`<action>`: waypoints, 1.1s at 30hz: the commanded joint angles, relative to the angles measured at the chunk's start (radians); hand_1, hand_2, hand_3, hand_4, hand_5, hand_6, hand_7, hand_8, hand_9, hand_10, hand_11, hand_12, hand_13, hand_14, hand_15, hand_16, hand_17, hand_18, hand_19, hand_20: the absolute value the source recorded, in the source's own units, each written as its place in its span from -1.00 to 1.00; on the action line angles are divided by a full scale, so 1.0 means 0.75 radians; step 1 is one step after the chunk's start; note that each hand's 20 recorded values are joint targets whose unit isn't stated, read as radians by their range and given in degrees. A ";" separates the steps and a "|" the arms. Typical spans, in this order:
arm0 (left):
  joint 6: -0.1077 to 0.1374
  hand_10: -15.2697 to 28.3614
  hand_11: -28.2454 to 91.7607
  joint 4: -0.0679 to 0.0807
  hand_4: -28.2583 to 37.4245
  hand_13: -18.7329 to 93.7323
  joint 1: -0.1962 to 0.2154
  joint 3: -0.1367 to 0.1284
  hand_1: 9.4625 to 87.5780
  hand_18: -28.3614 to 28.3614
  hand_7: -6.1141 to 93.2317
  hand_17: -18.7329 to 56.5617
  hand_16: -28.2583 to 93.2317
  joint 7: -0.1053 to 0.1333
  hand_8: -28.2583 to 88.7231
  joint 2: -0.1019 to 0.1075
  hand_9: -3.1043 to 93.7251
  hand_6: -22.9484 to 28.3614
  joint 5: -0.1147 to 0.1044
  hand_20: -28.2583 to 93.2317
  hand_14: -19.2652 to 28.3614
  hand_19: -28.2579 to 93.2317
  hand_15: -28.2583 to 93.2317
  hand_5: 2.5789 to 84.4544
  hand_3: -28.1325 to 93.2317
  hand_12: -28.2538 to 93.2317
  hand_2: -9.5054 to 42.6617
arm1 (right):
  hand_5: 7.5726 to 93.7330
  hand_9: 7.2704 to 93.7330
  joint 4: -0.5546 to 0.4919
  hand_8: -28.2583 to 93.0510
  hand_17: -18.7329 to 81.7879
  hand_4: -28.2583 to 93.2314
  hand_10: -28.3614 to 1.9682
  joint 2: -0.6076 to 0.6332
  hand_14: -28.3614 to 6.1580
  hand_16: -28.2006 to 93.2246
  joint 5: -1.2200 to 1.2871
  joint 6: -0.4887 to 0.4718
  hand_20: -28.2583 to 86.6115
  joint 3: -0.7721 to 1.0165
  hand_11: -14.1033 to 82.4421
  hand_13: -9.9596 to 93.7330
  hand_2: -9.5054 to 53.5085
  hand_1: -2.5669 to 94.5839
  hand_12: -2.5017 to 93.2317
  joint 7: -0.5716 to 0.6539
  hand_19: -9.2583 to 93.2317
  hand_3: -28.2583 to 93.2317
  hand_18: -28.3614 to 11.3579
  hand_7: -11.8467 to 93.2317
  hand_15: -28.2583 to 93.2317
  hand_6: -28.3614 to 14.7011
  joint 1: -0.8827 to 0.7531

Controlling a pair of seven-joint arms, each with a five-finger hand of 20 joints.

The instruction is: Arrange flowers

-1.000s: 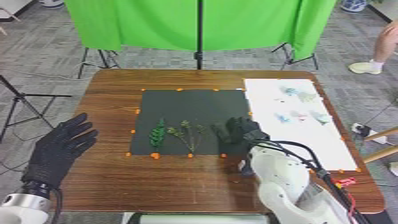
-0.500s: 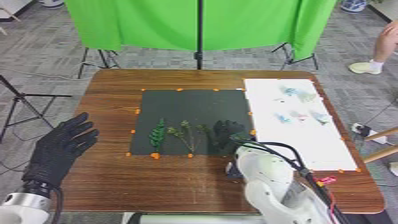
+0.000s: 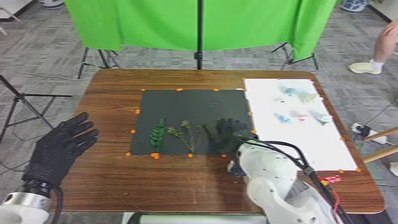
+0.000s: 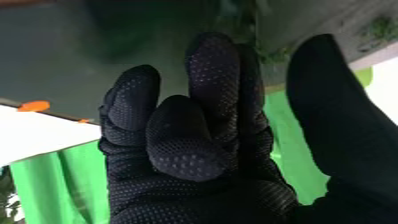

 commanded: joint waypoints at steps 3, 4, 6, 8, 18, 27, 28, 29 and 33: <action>-0.013 0.27 0.01 0.008 -0.99 -0.28 0.014 0.002 -0.56 0.73 -0.38 -0.72 -0.61 -0.010 -0.75 -0.010 -0.37 0.04 0.004 -0.42 0.42 0.28 0.29 -0.22 0.64 -0.31 -0.58 | 0.08 0.70 -0.121 -0.98 0.13 -0.97 0.17 0.008 0.45 0.11 0.085 0.139 0.07 0.108 0.28 0.78 -0.98 -0.39 -0.20 -0.015 0.86 0.83 -0.55 0.72 0.77 -0.14 -0.030; -0.012 0.27 0.01 0.008 -0.99 -0.28 0.015 0.002 -0.55 0.74 -0.38 -0.72 -0.61 -0.008 -0.75 -0.010 -0.37 0.04 0.004 -0.42 0.42 0.28 0.29 -0.22 0.64 -0.31 -0.58 | 0.06 0.66 -0.122 -1.00 0.11 -0.97 0.14 0.015 0.41 0.11 0.077 0.163 0.07 0.136 0.30 0.77 -0.97 -0.40 -0.19 -0.035 0.85 0.83 -0.54 0.67 0.77 -0.14 -0.031; -0.009 0.26 0.01 0.006 -0.99 -0.28 0.015 0.000 -0.55 0.73 -0.38 -0.72 -0.61 -0.005 -0.75 -0.009 -0.37 0.04 0.004 -0.42 0.42 0.28 0.29 -0.22 0.64 -0.31 -0.58 | -0.02 0.46 -0.104 -0.99 0.05 -0.97 -0.02 0.047 0.28 0.07 0.030 0.205 0.07 0.192 0.36 0.68 -0.95 -0.41 -0.21 -0.093 0.83 0.84 -0.56 0.50 0.78 -0.12 -0.024; -0.006 0.26 0.01 0.005 -0.99 -0.28 0.019 -0.002 -0.56 0.73 -0.38 -0.72 -0.61 -0.001 -0.75 -0.009 -0.37 0.04 0.003 -0.42 0.42 0.28 0.29 -0.22 0.64 -0.31 -0.58 | -0.20 0.12 -0.070 -0.96 -0.07 -0.97 -0.17 0.103 0.11 -0.02 0.003 0.262 0.10 0.240 0.41 0.46 -0.93 -0.43 -0.28 -0.127 0.77 0.86 -0.62 0.17 0.78 -0.11 -0.011; 0.007 0.26 0.01 -0.008 -0.99 -0.28 0.034 -0.044 -0.56 0.73 -0.38 -0.72 -0.61 0.016 -0.75 0.006 -0.37 0.05 -0.001 -0.42 0.42 0.28 0.29 -0.21 0.64 -0.31 -0.58 | -0.41 -0.42 0.147 -0.77 -0.35 -1.00 -0.03 0.338 -0.05 -0.36 -0.094 0.317 0.02 0.312 -0.08 -0.23 -1.00 -0.48 -0.51 -0.184 0.46 0.91 -0.55 -0.44 0.40 0.00 0.036; 0.007 0.27 0.01 -0.009 -0.99 -0.28 0.025 -0.085 -0.56 0.74 -0.38 -0.72 -0.61 0.017 -0.75 0.028 -0.36 0.05 -0.004 -0.42 0.42 0.28 0.29 -0.21 0.64 -0.31 -0.57 | -0.28 -0.27 0.221 -0.84 -0.29 -1.00 -0.05 0.405 0.07 -0.32 -0.257 0.366 0.03 0.269 0.15 -0.05 -1.00 -0.45 -0.47 -0.078 0.52 0.90 -0.49 -0.26 0.52 0.03 -0.001; 0.009 0.27 0.01 -0.009 -0.99 -0.28 0.025 -0.088 -0.56 0.74 -0.38 -0.72 -0.61 0.016 -0.75 0.028 -0.36 0.05 -0.004 -0.42 0.42 0.28 0.29 -0.21 0.64 -0.31 -0.57 | -0.26 -0.25 0.223 -0.87 -0.28 -1.00 -0.05 0.409 0.08 -0.31 -0.262 0.364 0.03 0.268 0.22 -0.02 -1.00 -0.44 -0.47 -0.073 0.53 0.91 -0.49 -0.21 0.55 0.05 -0.004; 0.008 0.27 0.01 -0.009 -0.99 -0.28 0.025 -0.092 -0.56 0.74 -0.38 -0.72 -0.61 0.015 -0.75 0.029 -0.36 0.05 -0.004 -0.42 0.42 0.28 0.29 -0.21 0.64 -0.31 -0.57 | -0.25 -0.23 0.225 -0.87 -0.27 -1.00 -0.06 0.411 0.09 -0.31 -0.257 0.354 0.04 0.268 0.24 0.00 -1.00 -0.44 -0.46 -0.071 0.54 0.91 -0.49 -0.20 0.56 0.05 -0.005; 0.009 0.27 0.01 -0.002 -0.99 -0.28 0.014 -0.100 -0.56 0.74 -0.38 -0.72 -0.61 0.015 -0.75 0.037 -0.36 0.05 -0.003 -0.42 0.42 0.28 0.29 -0.21 0.64 -0.31 -0.57 | -0.14 -0.12 0.244 -0.91 -0.23 -1.00 -0.04 0.410 0.07 -0.27 -0.254 0.338 0.06 0.269 0.34 0.06 -1.00 -0.42 -0.44 -0.058 0.59 0.90 -0.48 -0.10 0.61 0.14 -0.010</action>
